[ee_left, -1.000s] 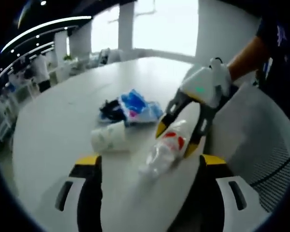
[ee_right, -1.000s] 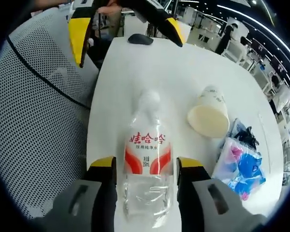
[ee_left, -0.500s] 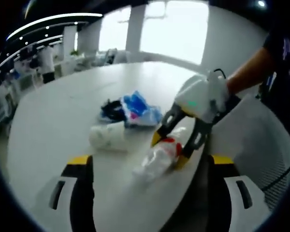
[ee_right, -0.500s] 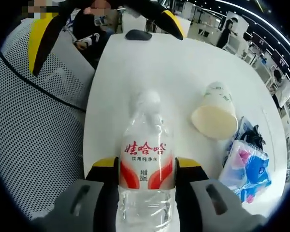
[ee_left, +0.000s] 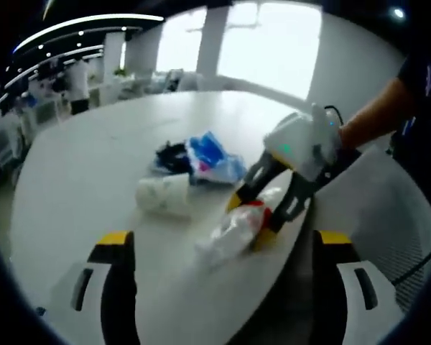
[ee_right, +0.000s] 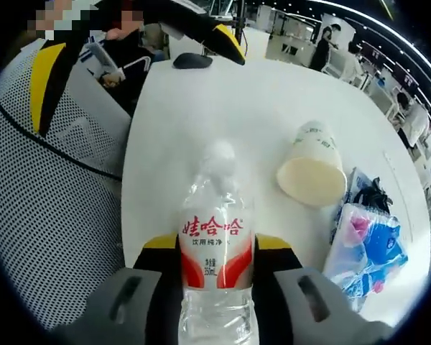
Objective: Arrange the tabletop items into an orderly group along one side of the table until the central work area is clear of visible clutter.
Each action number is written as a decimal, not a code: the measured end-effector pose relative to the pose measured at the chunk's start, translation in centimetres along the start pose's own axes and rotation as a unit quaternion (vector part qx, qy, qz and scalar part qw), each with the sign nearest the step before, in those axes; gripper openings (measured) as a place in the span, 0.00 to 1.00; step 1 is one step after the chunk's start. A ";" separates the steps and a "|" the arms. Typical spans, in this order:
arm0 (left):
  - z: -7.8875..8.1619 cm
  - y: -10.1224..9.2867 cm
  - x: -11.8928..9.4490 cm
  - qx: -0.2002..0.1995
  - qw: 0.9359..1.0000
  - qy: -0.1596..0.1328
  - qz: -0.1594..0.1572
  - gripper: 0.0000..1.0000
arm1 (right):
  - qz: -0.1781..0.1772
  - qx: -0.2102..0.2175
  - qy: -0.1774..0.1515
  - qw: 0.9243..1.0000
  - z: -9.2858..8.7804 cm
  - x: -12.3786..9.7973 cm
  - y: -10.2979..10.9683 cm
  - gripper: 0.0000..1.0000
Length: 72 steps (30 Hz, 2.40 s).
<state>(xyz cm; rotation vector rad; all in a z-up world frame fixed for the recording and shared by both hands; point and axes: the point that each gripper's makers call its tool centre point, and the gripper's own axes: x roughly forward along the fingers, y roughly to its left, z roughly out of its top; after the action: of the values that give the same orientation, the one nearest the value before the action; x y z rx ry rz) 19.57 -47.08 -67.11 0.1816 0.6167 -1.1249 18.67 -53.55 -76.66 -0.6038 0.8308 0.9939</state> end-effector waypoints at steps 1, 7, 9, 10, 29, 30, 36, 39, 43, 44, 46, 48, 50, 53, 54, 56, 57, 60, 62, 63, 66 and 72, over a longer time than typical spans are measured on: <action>0.0 0.0 0.0 -0.002 1.000 0.000 0.001 0.99 | -0.001 -0.005 -0.003 1.000 0.1 0.0 0.0 0.33; -0.7 0.2 0.3 -0.019 1.000 0.010 0.007 0.97 | 0.004 0.015 -0.012 1.000 0.1 -0.4 0.5 0.33; -1.0 0.5 0.4 -0.032 0.999 0.016 0.013 0.94 | 0.000 0.022 -0.015 1.000 -0.1 -0.6 0.5 0.33; -1.1 0.6 0.4 -0.035 0.999 0.016 0.015 0.93 | -0.004 0.025 -0.020 0.999 0.0 -0.7 0.3 0.33; -0.8 1.7 1.2 -0.126 0.991 0.008 0.035 0.79 | -0.039 0.040 -0.082 0.995 3.5 -3.2 -1.1 0.34; -0.8 1.7 1.2 -0.147 0.989 0.008 0.034 0.78 | -0.039 0.041 -0.087 0.995 3.9 -3.3 -1.1 0.34; -0.4 1.8 1.2 -0.168 0.985 -0.002 0.030 0.75 | -0.045 0.035 -0.100 0.993 5.0 -3.7 -1.3 0.34; -0.2 1.8 1.2 -0.182 0.983 -0.006 0.027 0.75 | -0.046 0.031 -0.105 0.993 5.5 -3.9 -1.4 0.34; 0.2 1.7 1.1 -0.207 0.978 -0.014 0.021 0.73 | -0.048 0.027 -0.110 0.992 5.9 -4.0 -1.4 0.33; 0.3 1.7 1.1 -0.210 0.977 -0.015 0.021 0.72 | -0.048 0.028 -0.111 0.992 6.0 -4.0 -1.4 0.33; 0.7 1.4 1.2 -0.217 0.976 -0.020 0.014 0.70 | -0.050 0.027 -0.112 0.992 6.0 -3.9 -1.4 0.33; 1.0 1.2 1.3 -0.217 0.976 -0.019 0.012 0.69 | -0.049 0.028 -0.113 0.992 6.1 -3.9 -1.3 0.33; 1.3 1.1 1.6 -0.217 0.976 -0.019 0.011 0.68 | -0.049 0.025 -0.115 0.992 6.3 -3.9 -1.1 0.33; 1.4 0.9 2.1 -0.212 0.977 -0.015 0.009 0.65 | -0.048 0.020 -0.117 0.992 6.6 -3.8 -0.8 0.33; 1.4 0.8 2.2 -0.211 0.977 -0.014 0.008 0.64 | -0.047 0.020 -0.118 0.992 6.8 -3.8 -0.8 0.33; 1.2 0.5 2.5 -0.213 0.977 -0.009 0.004 0.63 | -0.048 0.018 -0.121 0.991 7.0 -3.8 -0.7 0.33; 1.2 0.4 2.6 -0.214 0.977 -0.008 0.003 0.63 | -0.049 0.015 -0.121 0.991 7.1 -3.8 -0.6 0.33; 1.1 0.2 2.8 -0.218 0.976 -0.005 0.000 0.62 | -0.050 0.009 -0.121 0.991 7.2 -3.7 -0.4 0.33; 1.0 0.1 2.9 -0.220 0.976 -0.002 0.000 0.60 | -0.049 0.009 -0.123 0.991 7.3 -3.7 -0.3 0.33; 1.0 0.1 2.9 -0.220 0.975 -0.001 0.000 0.59 | -0.049 0.007 -0.122 0.991 7.3 -3.7 -0.3 0.33; 1.1 0.1 3.0 -0.228 0.974 0.001 0.001 0.53 | -0.050 0.000 -0.122 0.991 7.5 -3.5 -0.1 0.33; 1.1 -0.1 3.4 -0.236 0.972 0.012 -0.002 0.47 | -0.053 -0.009 -0.122 0.991 7.9 -3.2 0.0 0.33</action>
<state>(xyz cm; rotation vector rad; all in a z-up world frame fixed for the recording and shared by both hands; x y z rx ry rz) 20.91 -50.28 -68.03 -0.2157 0.8887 -0.9520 20.29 -49.05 -69.68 -0.5230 0.5686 0.9570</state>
